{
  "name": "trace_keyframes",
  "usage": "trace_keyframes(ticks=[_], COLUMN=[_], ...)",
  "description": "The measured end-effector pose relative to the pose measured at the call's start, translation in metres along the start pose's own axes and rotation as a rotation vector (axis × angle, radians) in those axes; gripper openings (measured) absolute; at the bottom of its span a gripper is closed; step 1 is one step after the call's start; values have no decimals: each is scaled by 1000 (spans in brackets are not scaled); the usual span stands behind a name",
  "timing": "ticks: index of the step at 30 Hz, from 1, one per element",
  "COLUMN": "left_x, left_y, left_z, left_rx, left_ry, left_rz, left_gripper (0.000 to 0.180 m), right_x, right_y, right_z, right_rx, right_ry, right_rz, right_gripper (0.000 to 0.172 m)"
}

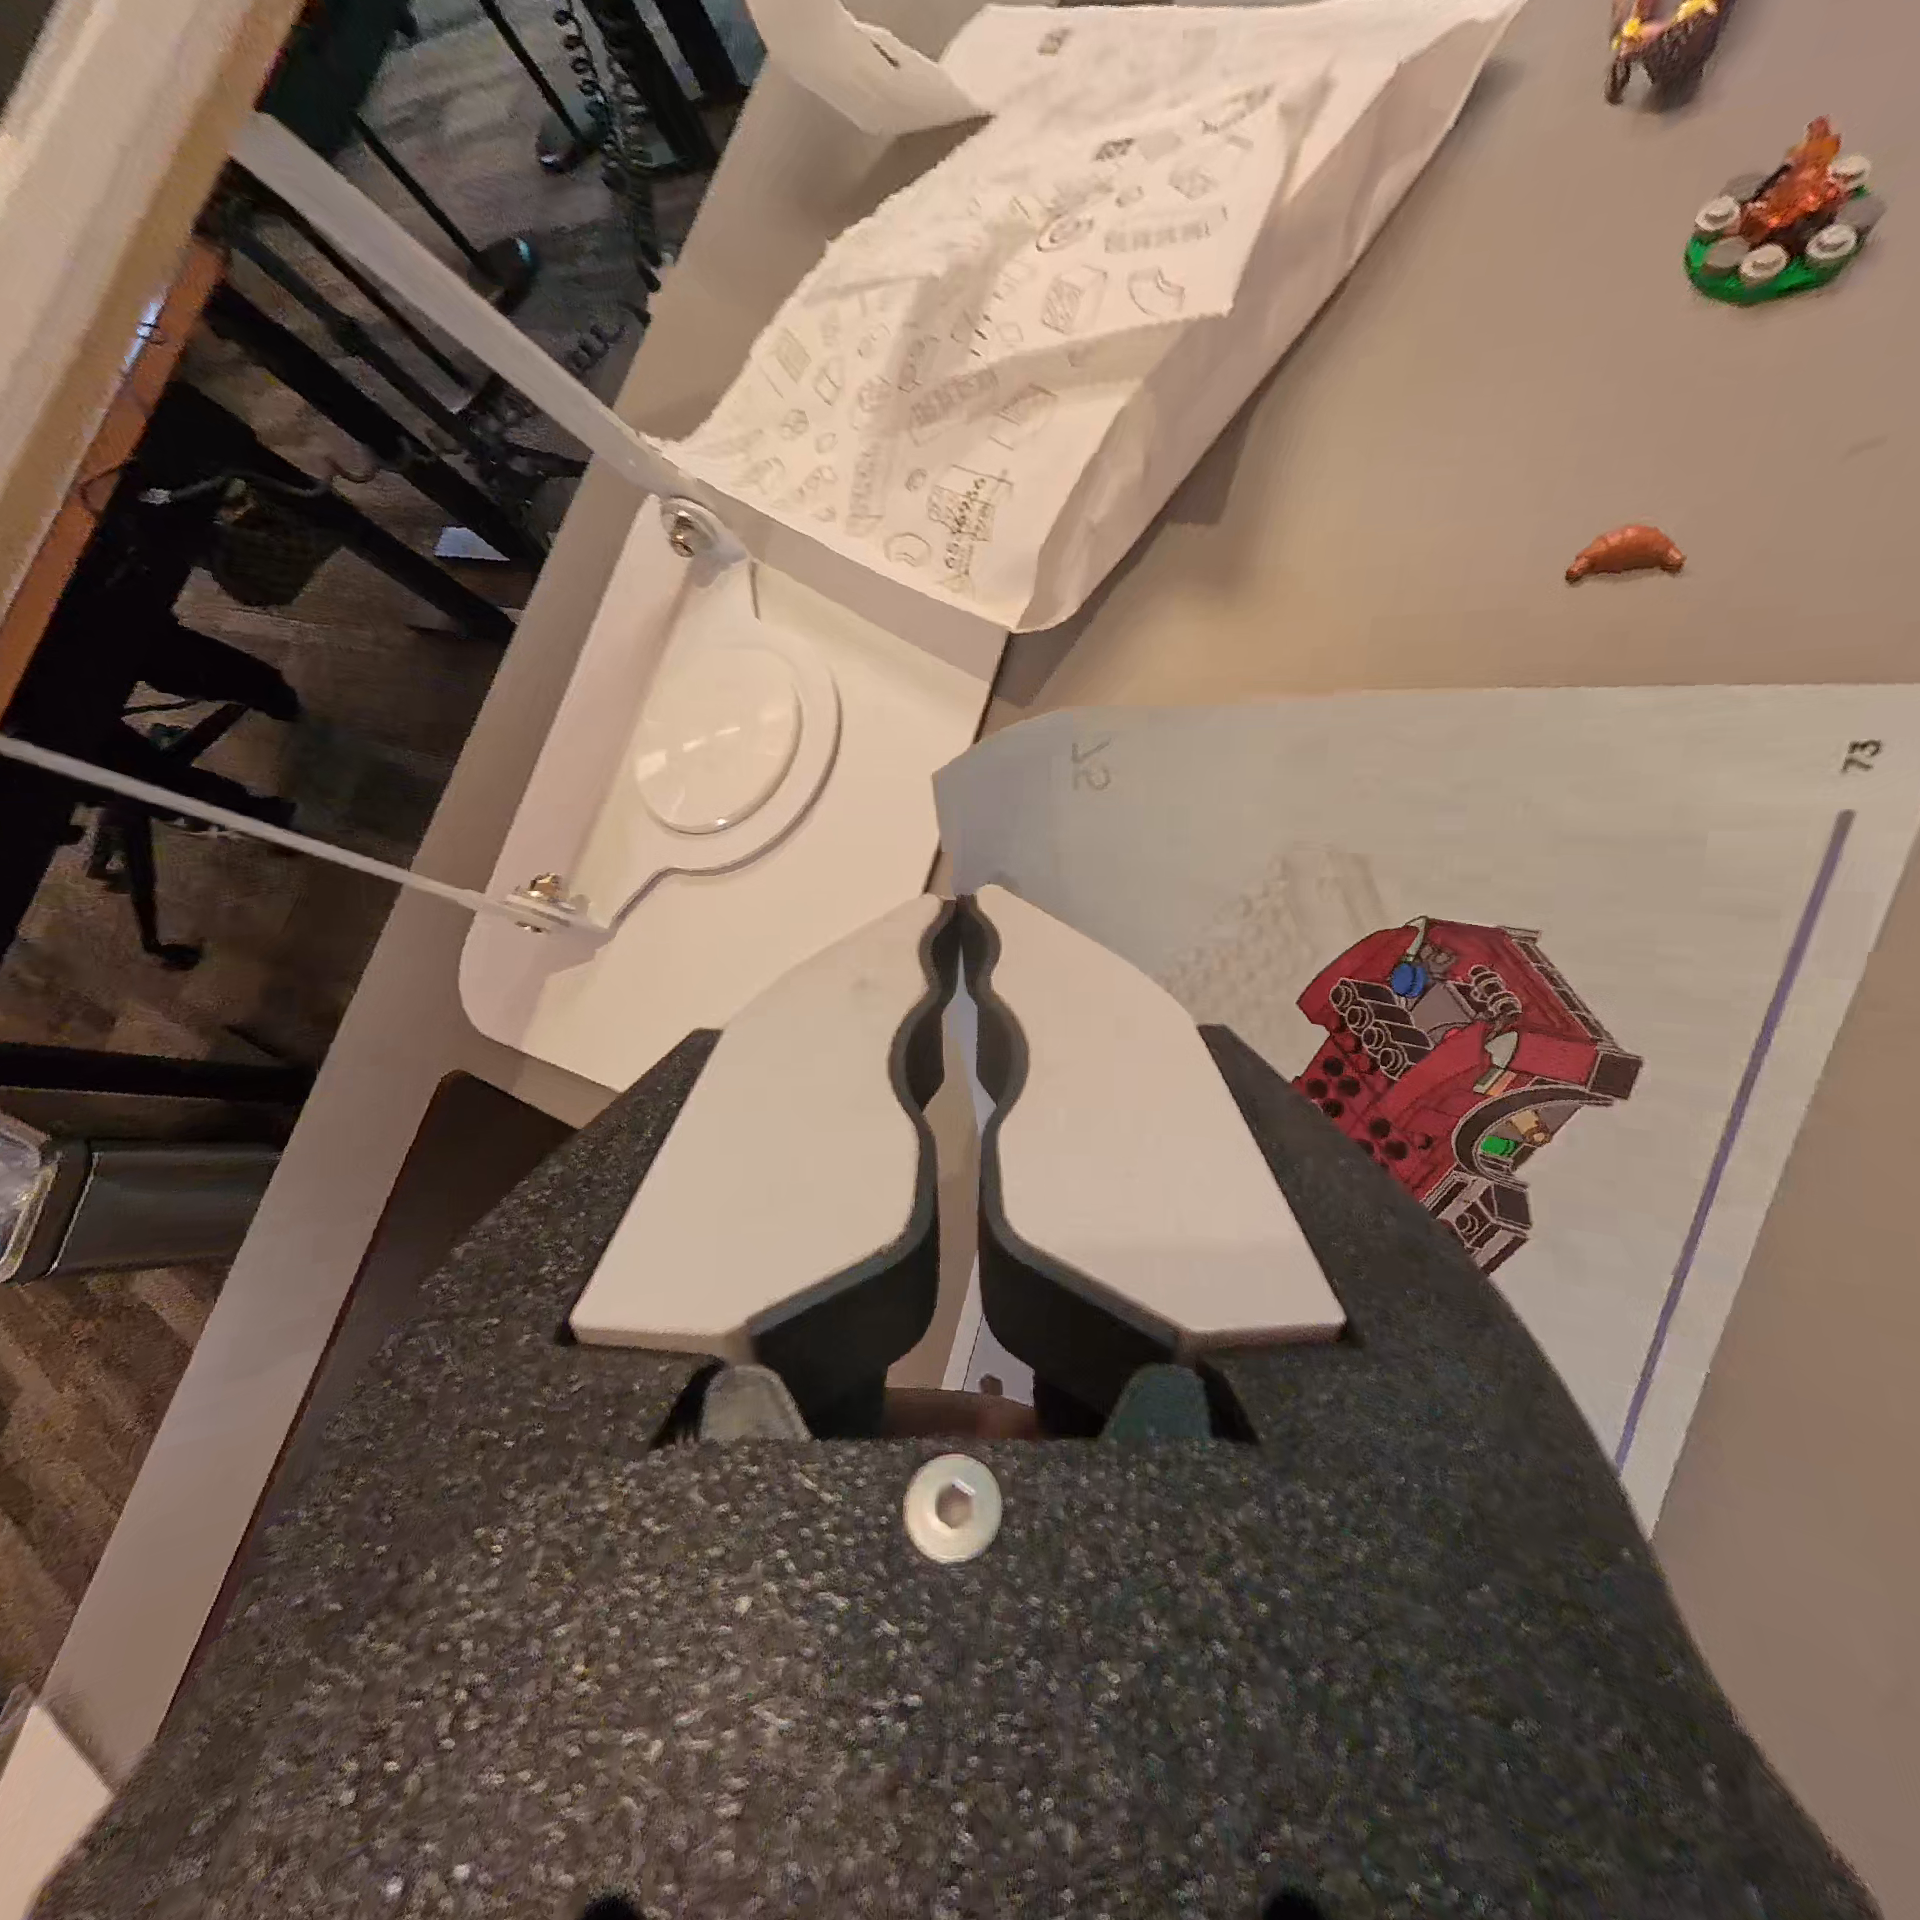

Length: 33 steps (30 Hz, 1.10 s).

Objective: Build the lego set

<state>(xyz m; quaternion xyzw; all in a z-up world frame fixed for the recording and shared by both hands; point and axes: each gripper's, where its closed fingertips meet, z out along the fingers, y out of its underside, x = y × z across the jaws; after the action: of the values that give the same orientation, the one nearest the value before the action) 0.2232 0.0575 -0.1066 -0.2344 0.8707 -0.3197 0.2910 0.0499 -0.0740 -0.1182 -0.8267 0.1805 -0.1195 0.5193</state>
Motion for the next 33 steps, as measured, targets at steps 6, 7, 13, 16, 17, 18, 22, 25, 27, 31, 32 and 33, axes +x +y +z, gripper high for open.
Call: trace_keyframes(ticks=[6, 7, 13, 16, 17, 18, 22, 25, 27, 31, 32, 33], left_x=[-9, -10, -18, -23, -25, -27, -25, -19, -13, 5, 11, 18], left_y=[1, 1, 1, 2, 4, 5, 8, 11, 17, 30, 36, 39], left_z=[-16, -18, -26, -27, -29, -31, -52, -76, -91, -111, -112, -112], left_rx=[49, 55, 100, 114, 115, 115, 146, 194, 190, 226, 214, 208], left_ry=[-71, -77, -108, -131, -144, -157, -197, -173, -135, -84, -81, -71], left_rz=[-40, -41, -79, -129, -148, -167, -259, -412, -547, -776, -814, -841], left_gripper=[1, 1, 2, 13, 16, 24, 38, 46, 52, 55, 56, 58], right_x=[9, 11, 9, 4, 1, -2, -11, -17, -19, -22, -22, -22], right_y=[-38, -42, -58, -78, -81, -81, -74, -70, -71, -69, -69, -68], right_z=[56, 66, 118, 127, 129, 131, 138, 140, 140, 139, 139, 139], right_rx=[34, 28, -26, 64, 74, 72, 45, 29, 30, 20, 20, 18], right_ry=[-87, -104, -253, -307, -323, -330, -327, -322, -310, -294, -290, -288], right_rz=[253, 283, 333, 350, 342, 324, 249, 205, 171, 137, 136, 136], right_gripper=[63, 64, 69, 67, 65, 65, 65, 65, 65, 64, 64, 64])
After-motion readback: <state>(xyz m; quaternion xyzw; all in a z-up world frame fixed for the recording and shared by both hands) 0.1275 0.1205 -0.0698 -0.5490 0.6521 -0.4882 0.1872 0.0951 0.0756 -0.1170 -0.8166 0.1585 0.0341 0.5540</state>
